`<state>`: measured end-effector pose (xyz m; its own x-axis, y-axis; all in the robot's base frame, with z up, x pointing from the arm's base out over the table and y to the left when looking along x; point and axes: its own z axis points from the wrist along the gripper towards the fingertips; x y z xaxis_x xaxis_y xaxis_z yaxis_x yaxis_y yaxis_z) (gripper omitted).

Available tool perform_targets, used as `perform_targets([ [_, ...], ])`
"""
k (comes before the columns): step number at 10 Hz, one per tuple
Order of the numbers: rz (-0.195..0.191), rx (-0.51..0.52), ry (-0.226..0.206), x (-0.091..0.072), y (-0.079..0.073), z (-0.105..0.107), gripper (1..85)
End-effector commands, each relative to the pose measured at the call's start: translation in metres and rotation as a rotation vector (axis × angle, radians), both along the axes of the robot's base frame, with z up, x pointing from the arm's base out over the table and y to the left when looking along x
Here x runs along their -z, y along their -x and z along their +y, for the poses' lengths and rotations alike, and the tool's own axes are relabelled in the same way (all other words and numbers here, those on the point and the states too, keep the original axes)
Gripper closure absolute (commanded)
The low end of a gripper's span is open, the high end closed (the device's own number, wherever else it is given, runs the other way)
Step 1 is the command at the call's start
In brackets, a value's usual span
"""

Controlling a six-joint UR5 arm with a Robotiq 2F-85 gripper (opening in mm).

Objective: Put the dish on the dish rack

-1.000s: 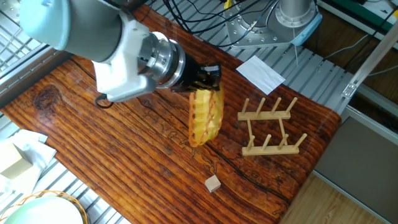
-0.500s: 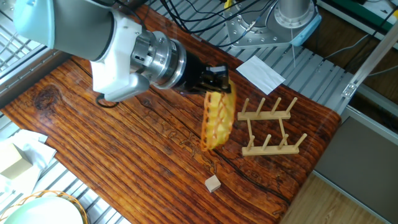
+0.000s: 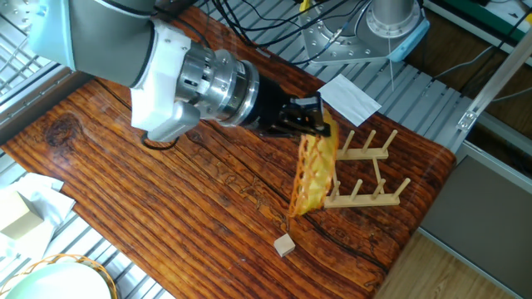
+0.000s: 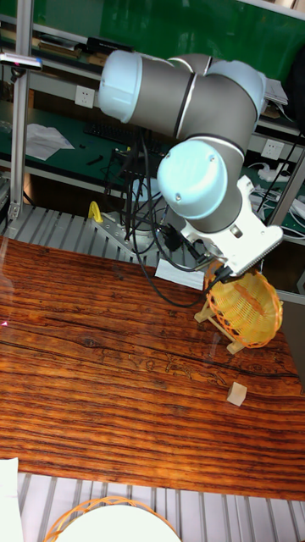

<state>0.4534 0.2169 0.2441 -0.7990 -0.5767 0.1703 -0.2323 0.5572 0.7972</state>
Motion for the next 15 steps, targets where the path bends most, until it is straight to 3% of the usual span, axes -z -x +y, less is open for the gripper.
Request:
perform_targets([
  [1,-0.002,0.032,-0.072,-0.003,0.003,0.021,84.7],
  [3,0.000,0.052,-0.100,-0.001,0.006,0.031,84.7],
  [7,-0.011,0.045,-0.058,0.007,0.012,0.023,84.7],
  [15,0.093,-0.029,-0.042,-0.007,0.041,0.012,84.7],
])
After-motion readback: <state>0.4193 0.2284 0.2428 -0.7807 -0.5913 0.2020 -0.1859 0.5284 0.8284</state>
